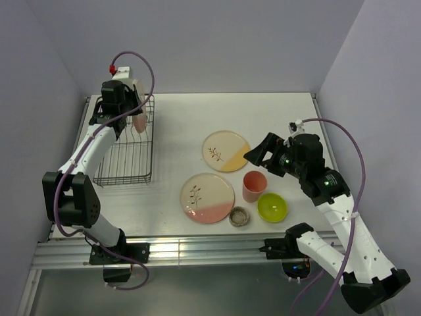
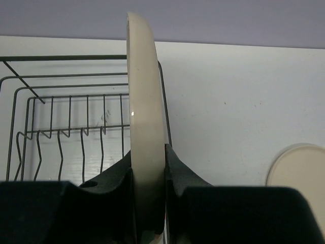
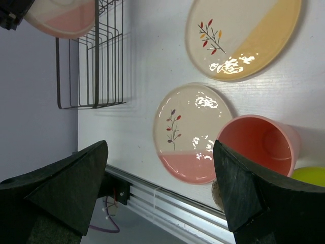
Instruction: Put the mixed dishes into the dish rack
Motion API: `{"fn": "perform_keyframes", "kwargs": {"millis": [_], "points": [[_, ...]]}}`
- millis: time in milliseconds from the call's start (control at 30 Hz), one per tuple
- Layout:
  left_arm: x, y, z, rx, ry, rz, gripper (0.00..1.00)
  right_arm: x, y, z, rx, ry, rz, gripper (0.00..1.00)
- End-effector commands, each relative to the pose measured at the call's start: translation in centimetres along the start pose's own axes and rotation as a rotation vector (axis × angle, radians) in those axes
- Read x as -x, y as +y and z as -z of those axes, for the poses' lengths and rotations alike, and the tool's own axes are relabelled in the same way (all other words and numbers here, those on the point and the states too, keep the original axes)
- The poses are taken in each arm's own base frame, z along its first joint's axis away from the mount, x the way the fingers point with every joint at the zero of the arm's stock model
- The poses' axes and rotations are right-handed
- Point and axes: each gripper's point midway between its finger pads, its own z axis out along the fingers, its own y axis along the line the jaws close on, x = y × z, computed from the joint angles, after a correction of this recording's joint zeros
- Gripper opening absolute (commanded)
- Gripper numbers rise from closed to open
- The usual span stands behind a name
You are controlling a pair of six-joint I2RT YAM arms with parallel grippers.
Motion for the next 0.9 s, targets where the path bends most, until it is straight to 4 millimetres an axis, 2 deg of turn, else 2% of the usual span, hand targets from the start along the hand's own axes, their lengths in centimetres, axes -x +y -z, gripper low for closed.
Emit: {"fn": "perform_keyframes", "kwargs": {"millis": [0, 167, 267, 533, 867], "points": [[12.0, -2.5, 3.8, -0.082, -0.352, 0.022, 0.00, 1.0, 1.4, 0.0, 0.059, -0.038, 0.038, 0.91], [12.8, -2.7, 5.0, -0.087, -0.367, 0.024, 0.00, 0.6, 1.2, -0.1, 0.064, -0.031, 0.026, 0.91], [12.2, -2.8, 4.8, -0.096, -0.360, 0.044, 0.00, 0.4, 1.2, -0.2, 0.069, -0.023, 0.018, 0.91], [9.0, -3.3, 3.2, -0.129, -0.303, 0.076, 0.00, 0.7, 1.6, 0.2, 0.081, -0.035, 0.008, 0.91], [5.5, -4.8, 1.2, -0.124, -0.232, 0.038, 0.00, 0.4, 1.8, -0.4, 0.097, -0.020, -0.004, 0.91]]}}
